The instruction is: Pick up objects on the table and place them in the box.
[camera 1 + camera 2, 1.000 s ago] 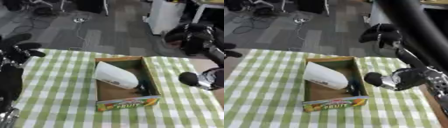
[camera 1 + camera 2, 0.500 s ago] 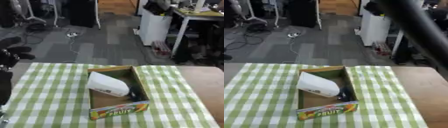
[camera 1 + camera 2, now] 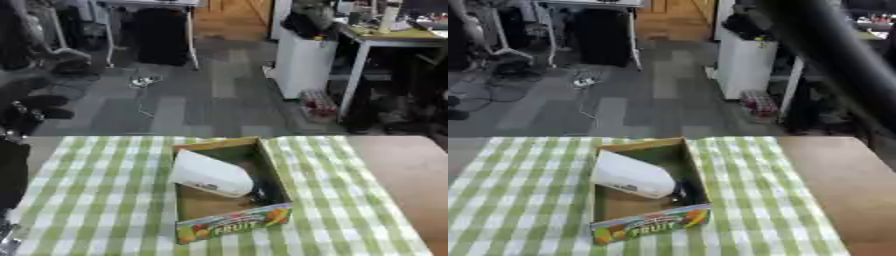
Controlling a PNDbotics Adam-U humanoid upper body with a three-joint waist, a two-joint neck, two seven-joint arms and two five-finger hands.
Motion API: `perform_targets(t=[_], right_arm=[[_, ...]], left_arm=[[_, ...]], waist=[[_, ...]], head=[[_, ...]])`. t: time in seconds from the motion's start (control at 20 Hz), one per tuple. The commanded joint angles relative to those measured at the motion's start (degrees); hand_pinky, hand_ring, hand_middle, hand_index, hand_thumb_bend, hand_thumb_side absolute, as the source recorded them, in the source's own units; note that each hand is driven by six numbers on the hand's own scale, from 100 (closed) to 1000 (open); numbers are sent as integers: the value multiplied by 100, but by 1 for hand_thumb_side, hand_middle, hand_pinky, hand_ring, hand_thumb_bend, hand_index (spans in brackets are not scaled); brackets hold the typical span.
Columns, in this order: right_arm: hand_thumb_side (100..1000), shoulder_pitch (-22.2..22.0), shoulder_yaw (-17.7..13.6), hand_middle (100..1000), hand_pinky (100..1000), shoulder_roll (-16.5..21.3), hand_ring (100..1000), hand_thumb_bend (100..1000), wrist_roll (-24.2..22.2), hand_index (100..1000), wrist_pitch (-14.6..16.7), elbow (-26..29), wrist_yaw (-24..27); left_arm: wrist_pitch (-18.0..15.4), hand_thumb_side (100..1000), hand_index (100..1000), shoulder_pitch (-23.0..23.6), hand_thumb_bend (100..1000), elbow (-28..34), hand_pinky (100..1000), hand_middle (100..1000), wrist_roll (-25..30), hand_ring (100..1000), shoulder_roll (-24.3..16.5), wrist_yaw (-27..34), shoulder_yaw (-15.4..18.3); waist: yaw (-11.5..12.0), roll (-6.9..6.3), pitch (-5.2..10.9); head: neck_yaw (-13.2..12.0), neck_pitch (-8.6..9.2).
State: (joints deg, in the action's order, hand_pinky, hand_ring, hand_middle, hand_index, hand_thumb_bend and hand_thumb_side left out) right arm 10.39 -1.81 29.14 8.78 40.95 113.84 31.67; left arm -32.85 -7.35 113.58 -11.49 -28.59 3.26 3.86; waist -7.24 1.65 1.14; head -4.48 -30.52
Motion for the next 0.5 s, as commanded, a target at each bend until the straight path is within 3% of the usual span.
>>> perform_targets(t=[0.05,0.25,0.35,0.5], right_arm=[[869,-76,-33,604,388,-322,562,577,-308,741,596,75,495],[872,-103,-38,614,397,-550,563,583,-749,734,937,75,963],[896,-152,-42,613,396,-552,561,553,-947,733,969,75,1137],[882,-246,-77,613,393,-523,562,579,-1207,738,967,75,1322]], left_arm=[[-89,924,862,15,585,101,644,800,-39,745,22,-128,84],[-165,923,862,86,586,101,646,800,-54,746,114,-197,67],[-138,896,862,81,581,101,646,797,-62,746,169,-184,51],[-81,922,865,112,579,101,641,798,-75,744,253,-132,48]], waist=[[-61,-25,77],[-160,-31,150],[-169,-9,189],[-153,15,215]], head=[[-330,-51],[-561,-221],[-541,-349],[-487,-386]])
